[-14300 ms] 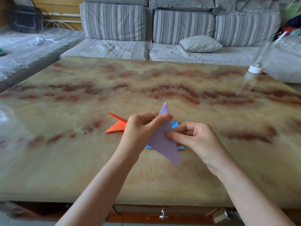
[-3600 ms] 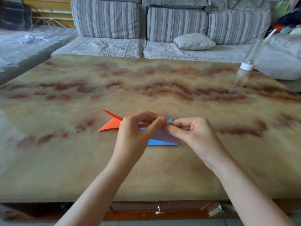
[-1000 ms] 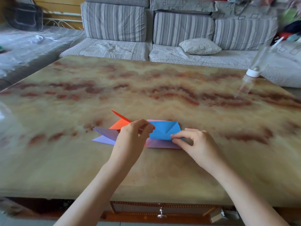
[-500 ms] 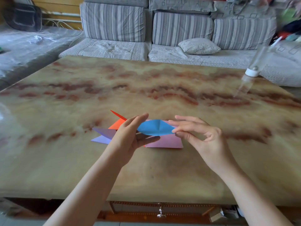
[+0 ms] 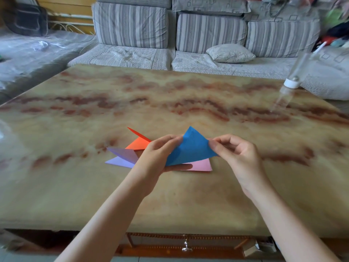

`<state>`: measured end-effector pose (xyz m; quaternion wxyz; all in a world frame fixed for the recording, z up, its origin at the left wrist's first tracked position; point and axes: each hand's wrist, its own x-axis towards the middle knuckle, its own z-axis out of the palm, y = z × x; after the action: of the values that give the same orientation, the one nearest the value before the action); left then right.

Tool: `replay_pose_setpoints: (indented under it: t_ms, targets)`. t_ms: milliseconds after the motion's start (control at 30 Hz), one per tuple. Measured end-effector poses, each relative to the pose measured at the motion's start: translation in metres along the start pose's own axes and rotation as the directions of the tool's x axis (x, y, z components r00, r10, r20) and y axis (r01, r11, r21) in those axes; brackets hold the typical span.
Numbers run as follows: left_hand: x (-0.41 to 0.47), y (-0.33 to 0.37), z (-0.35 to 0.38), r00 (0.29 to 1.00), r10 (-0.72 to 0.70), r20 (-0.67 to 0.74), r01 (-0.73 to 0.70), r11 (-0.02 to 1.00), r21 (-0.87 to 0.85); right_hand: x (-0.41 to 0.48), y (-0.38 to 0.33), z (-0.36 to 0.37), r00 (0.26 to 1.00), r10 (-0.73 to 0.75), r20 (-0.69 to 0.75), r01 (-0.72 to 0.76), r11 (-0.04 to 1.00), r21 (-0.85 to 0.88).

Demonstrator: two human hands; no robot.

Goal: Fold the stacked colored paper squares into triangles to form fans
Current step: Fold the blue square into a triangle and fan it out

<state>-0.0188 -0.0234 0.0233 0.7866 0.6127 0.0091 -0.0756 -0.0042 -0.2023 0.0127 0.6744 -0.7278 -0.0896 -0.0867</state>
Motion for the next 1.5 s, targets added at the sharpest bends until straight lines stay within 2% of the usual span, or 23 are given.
replay_pose_setpoints:
  t_ms: [133, 400, 567, 1133, 1233, 1300, 1400, 1500]
  targets:
    - [0.000, 0.003, 0.000, 1.000, -0.020, -0.023, 0.021, 0.997, 0.070, -0.001, 0.000, 0.003, 0.999, -0.020, -0.038, 0.021, 1.000, 0.006]
    - [-0.001, 0.001, 0.001, 0.992, 0.126, 0.001, -0.125, 0.984, 0.129, -0.004, -0.004, 0.007, 0.997, -0.042, -0.060, 0.047, 0.996, 0.070]
    - [-0.003, 0.000, 0.002, 0.987, 0.158, 0.019, -0.159, 0.980, 0.123, -0.006, -0.006, 0.007, 0.996, -0.067, -0.066, 0.071, 0.995, 0.064]
    - [-0.003, -0.002, 0.003, 0.988, 0.157, -0.008, -0.154, 0.976, 0.151, -0.007, -0.008, 0.006, 0.995, -0.076, -0.061, 0.079, 0.996, 0.035]
    - [-0.002, -0.003, 0.004, 0.984, 0.172, -0.044, -0.163, 0.973, 0.162, -0.008, -0.011, 0.009, 0.997, -0.033, -0.076, 0.037, 0.998, 0.054]
    - [-0.001, -0.003, 0.004, 0.981, 0.176, -0.084, -0.164, 0.977, 0.134, -0.010, -0.013, 0.010, 0.995, 0.070, -0.068, -0.060, 0.989, 0.137]
    - [-0.002, -0.005, 0.007, 0.981, 0.149, -0.121, -0.147, 0.989, 0.022, -0.014, -0.016, 0.014, 0.979, 0.199, 0.052, -0.205, 0.967, 0.154]
    - [-0.004, -0.009, 0.014, 0.984, 0.113, -0.140, -0.125, 0.989, -0.075, -0.019, -0.013, 0.022, 0.963, 0.234, 0.135, -0.253, 0.957, 0.140]
